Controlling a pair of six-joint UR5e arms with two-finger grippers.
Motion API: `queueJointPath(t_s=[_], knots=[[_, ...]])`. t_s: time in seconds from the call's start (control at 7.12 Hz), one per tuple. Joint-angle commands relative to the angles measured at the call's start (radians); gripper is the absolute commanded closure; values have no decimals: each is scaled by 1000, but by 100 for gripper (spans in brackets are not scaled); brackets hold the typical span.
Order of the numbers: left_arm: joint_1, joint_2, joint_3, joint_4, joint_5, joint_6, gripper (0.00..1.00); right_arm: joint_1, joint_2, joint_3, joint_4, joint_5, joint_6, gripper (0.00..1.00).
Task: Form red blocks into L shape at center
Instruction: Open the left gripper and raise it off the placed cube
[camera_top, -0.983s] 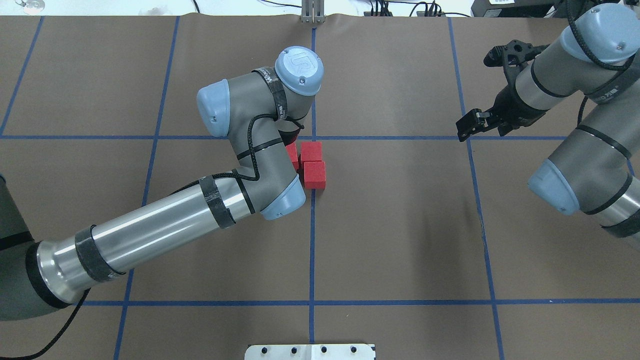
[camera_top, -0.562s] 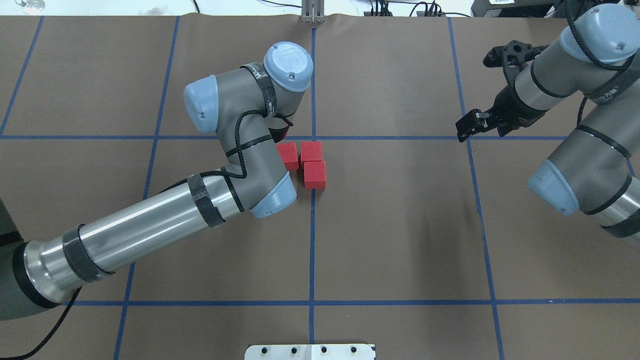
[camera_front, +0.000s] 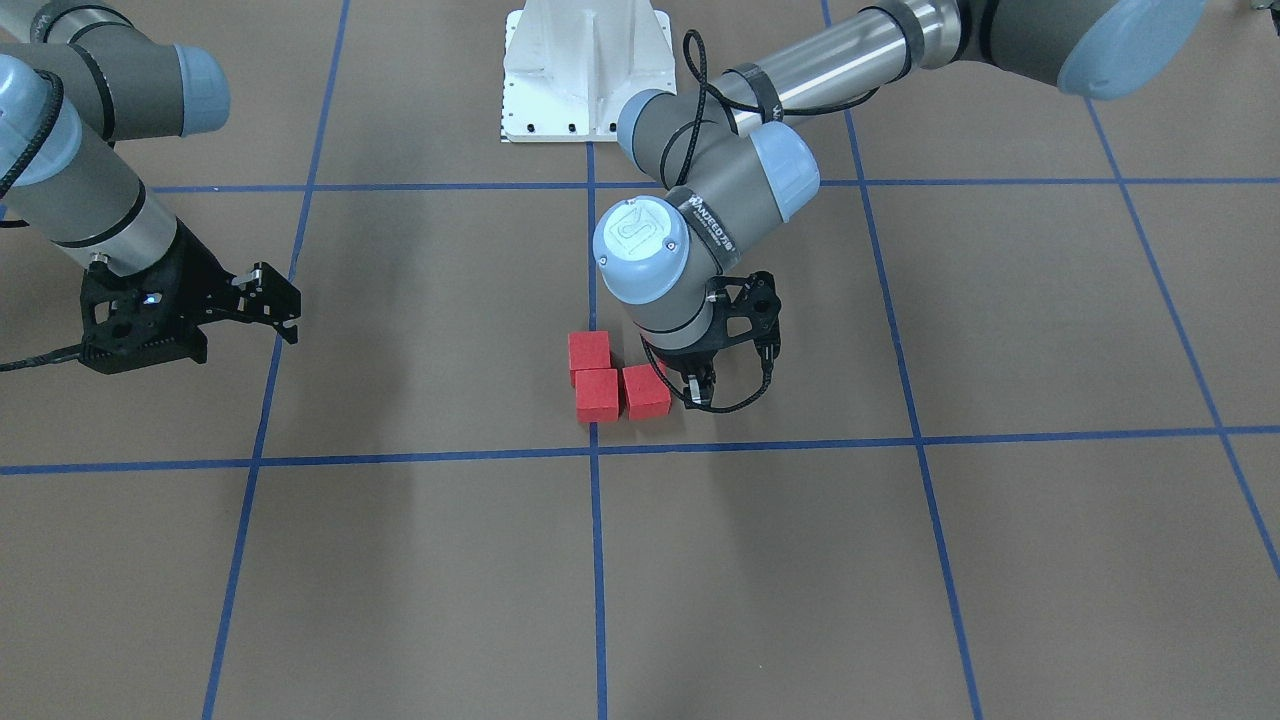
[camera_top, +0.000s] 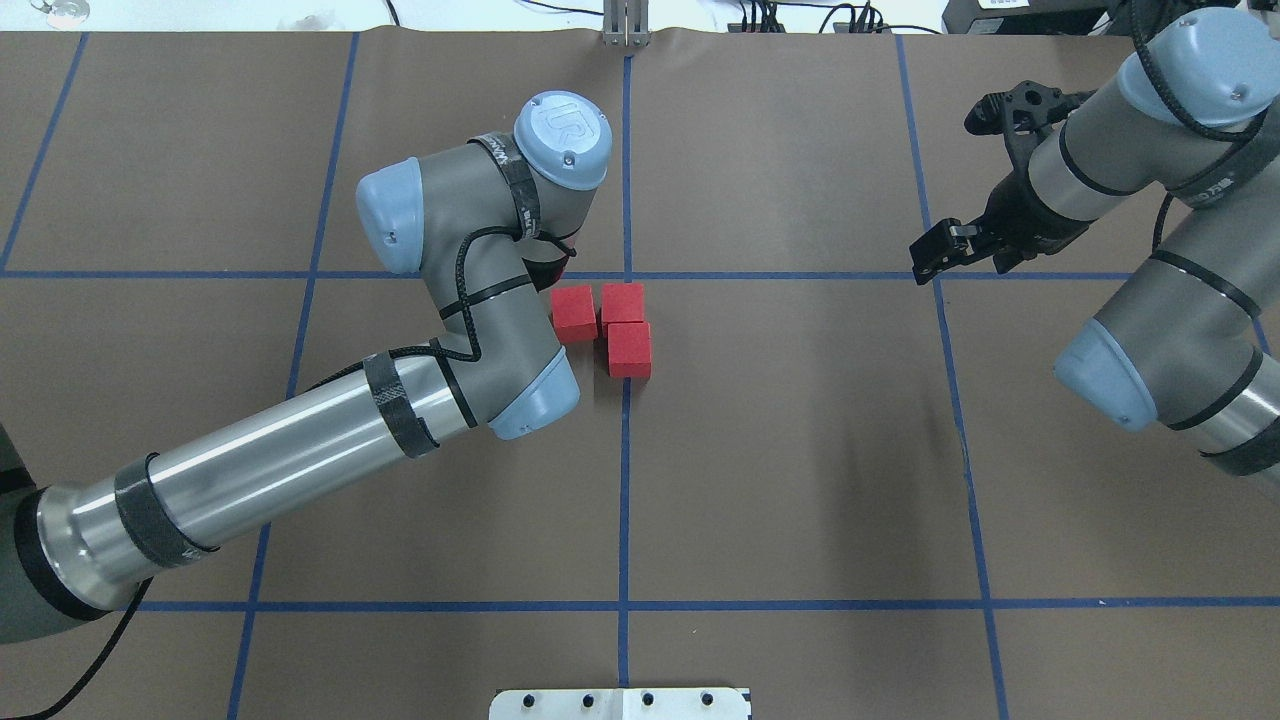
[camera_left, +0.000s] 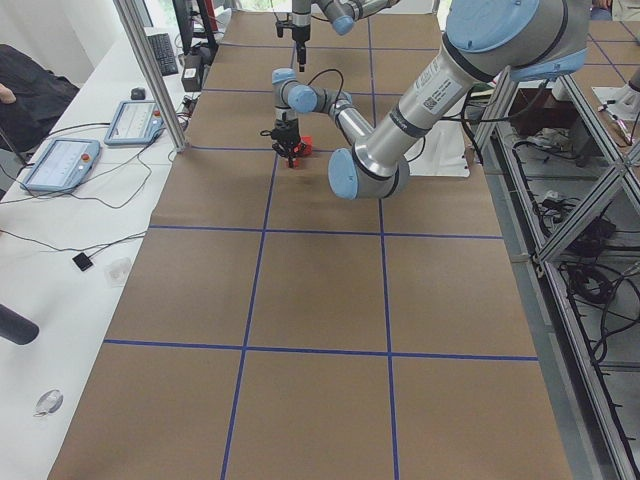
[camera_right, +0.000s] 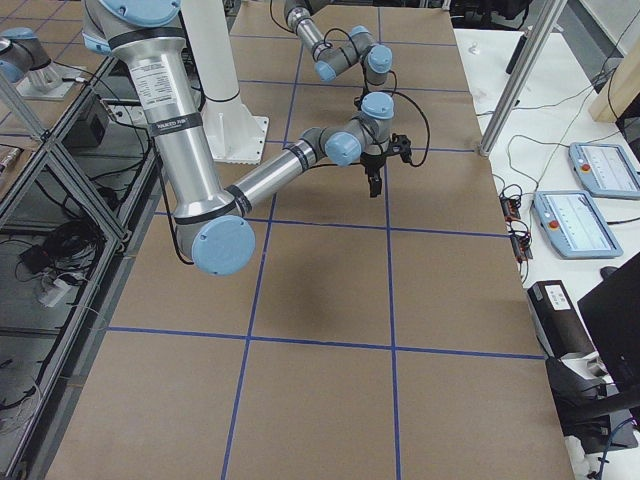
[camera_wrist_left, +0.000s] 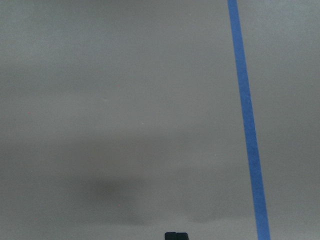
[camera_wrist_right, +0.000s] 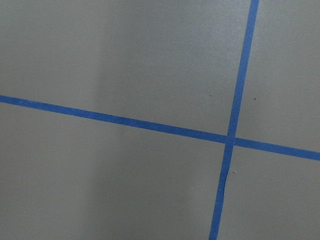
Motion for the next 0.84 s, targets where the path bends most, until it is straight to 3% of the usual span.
queueJointPath(t_s=[0.0, 0.7], knots=[[3, 2, -2, -46, -3, -1, 100, 0, -1, 0, 2, 0, 0, 1], [1, 28, -16, -138, -6, 0, 100, -3, -1, 12, 0, -2, 14, 1]])
